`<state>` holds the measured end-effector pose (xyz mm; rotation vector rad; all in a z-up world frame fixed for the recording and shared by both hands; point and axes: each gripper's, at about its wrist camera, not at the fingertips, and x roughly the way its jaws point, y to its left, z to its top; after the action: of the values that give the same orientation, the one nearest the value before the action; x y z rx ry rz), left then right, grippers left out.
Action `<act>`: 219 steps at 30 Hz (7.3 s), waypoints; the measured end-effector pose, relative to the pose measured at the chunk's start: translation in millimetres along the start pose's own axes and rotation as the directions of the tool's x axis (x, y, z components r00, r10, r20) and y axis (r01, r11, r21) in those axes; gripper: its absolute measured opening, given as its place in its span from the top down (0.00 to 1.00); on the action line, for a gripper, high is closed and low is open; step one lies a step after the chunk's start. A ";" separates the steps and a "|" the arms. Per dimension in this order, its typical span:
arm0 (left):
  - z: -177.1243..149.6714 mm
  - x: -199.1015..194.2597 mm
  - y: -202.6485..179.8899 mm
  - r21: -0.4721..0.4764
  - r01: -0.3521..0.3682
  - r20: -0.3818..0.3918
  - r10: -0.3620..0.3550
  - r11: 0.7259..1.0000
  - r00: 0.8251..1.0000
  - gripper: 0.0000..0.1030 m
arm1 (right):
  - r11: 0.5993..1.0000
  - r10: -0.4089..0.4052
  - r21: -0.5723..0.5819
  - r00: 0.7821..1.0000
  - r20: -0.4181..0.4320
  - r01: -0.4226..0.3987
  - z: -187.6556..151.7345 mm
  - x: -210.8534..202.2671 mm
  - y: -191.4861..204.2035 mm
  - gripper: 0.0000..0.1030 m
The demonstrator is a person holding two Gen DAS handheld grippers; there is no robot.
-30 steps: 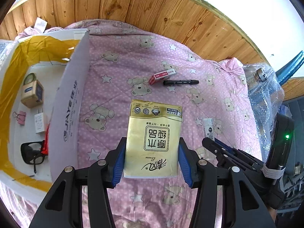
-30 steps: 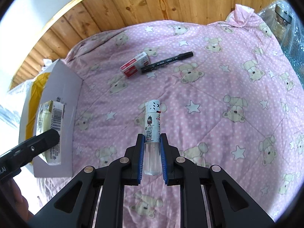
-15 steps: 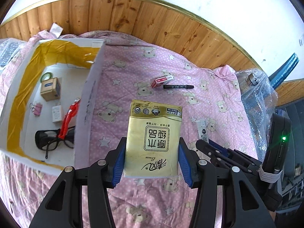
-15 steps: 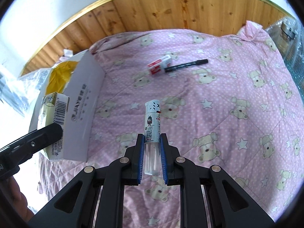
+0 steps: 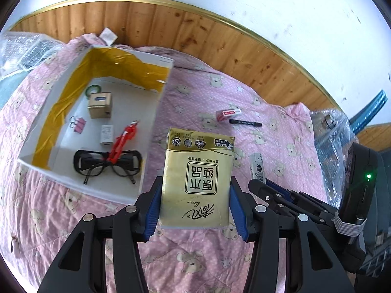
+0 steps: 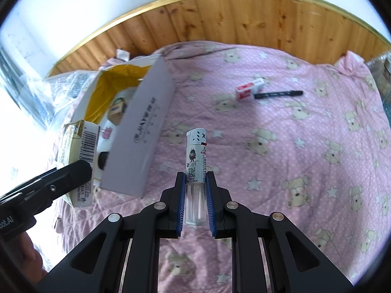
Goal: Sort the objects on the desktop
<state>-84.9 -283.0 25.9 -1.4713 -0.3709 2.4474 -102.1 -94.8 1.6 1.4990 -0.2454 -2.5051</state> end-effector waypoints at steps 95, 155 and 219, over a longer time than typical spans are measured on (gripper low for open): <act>135.3 138.1 185.5 -0.313 -0.045 -0.058 0.028 0.949 0.998 0.33 | 0.971 0.192 -0.121 0.976 -0.107 -0.204 151.9 145.5 93.6 0.69; 13.1 -6.8 -20.4 0.048 0.060 -0.059 -0.057 0.997 0.997 0.33 | 0.979 0.134 0.155 0.991 0.007 -0.134 -24.2 -25.1 -23.2 0.67; 134.1 278.5 -91.7 0.185 0.105 -0.311 -0.044 0.977 0.950 0.33 | 0.788 0.055 0.616 0.998 -0.024 -0.028 124.7 136.6 -245.1 0.67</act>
<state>-321.6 -111.2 -109.8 -1.6767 -0.1106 2.0828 -298.3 109.5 -116.8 1.7166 -1.1783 -2.4719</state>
